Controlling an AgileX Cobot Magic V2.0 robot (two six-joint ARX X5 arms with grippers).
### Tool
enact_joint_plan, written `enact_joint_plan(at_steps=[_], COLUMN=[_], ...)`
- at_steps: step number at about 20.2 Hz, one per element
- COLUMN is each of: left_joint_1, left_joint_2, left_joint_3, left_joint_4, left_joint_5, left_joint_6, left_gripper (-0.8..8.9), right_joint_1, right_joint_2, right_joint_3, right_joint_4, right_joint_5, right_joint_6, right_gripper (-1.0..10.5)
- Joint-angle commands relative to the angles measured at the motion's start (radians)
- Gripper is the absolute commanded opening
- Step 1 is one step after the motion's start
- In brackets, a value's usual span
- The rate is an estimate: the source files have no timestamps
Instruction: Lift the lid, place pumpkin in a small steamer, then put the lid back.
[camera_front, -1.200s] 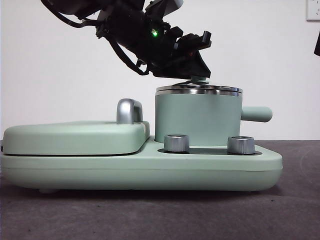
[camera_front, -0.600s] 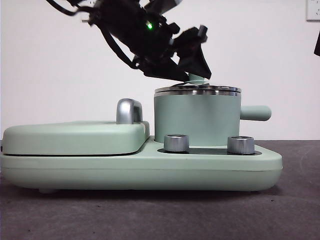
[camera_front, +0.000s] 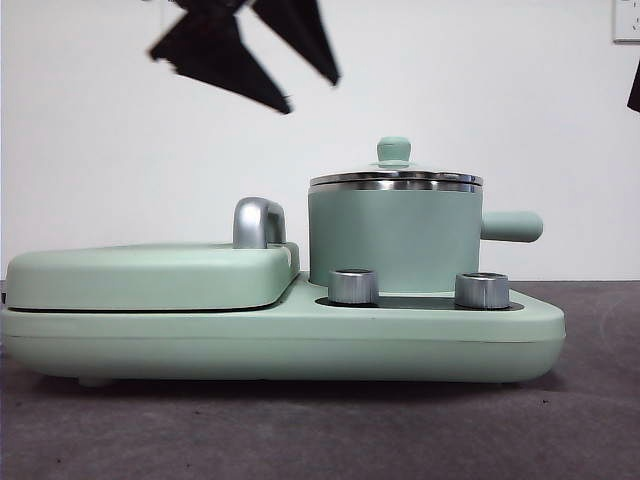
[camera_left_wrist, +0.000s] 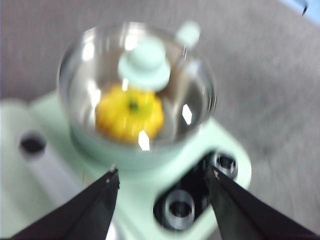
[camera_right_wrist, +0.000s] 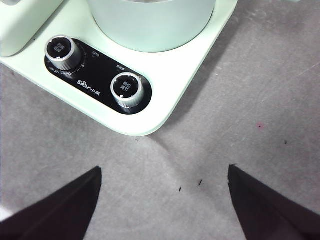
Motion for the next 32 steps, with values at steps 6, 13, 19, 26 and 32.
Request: enact_joint_plan(at_steps=[6,13,19,26,32], left_joint_1=[0.006,0.011,0.017,0.017,0.016], left_joint_2=[-0.22,-0.52,-0.707,-0.785,-0.788], left_joint_3=[-0.145,-0.333,-0.344,-0.344,-0.344], left_joint_4=[-0.196,-0.35,-0.488,-0.465,-0.465], left_joint_5=[-0.07,-0.166,-0.254,-0.256,-0.255], left_joint_6=[-0.028,-0.072,-0.035,-0.011,-0.011], left_gripper=[2.89,2.89,2.89,0.07,0.07], right_joint_1=[0.005,0.005,0.005,0.006,0.005], right_joint_2=[0.006,0.006,-0.002,-0.013,-0.014], right_joint_3=[0.003,0.003,0.003,0.004,0.004], right_joint_4=[0.048,0.049,0.024,0.027,0.027], right_joint_5=[-0.001,0.0,-0.027,-0.052,-0.053], right_joint_6=[0.011,0.011,0.01,0.01,0.01], right_gripper=[3.9,3.9,3.9,0.1,0.1])
